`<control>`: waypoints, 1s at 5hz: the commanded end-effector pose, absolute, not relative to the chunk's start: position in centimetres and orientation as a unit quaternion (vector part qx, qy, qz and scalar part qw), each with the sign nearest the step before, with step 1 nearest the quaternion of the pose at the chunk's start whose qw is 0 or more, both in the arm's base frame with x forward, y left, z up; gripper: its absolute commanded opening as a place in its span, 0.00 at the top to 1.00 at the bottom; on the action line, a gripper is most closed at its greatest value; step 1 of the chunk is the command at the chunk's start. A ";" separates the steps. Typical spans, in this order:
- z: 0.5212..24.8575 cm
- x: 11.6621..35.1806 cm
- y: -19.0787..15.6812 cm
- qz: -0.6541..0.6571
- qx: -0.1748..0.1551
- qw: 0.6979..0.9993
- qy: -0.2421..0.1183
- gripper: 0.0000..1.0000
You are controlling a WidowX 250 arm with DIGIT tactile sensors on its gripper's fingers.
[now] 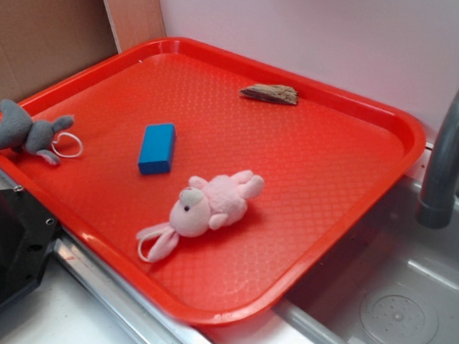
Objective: Grab the blue ball.
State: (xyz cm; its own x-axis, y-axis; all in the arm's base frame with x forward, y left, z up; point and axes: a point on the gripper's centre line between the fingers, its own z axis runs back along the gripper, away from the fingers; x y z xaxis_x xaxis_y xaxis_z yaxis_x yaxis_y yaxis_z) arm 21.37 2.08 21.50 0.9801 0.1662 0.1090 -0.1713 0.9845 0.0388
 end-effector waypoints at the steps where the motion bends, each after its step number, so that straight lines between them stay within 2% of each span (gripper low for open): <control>1: 20.6 20.8 1.0 0.081 0.034 0.995 -0.054 1.00; 5: 19.8 20.6 0.9 0.081 0.033 0.995 -0.046 1.00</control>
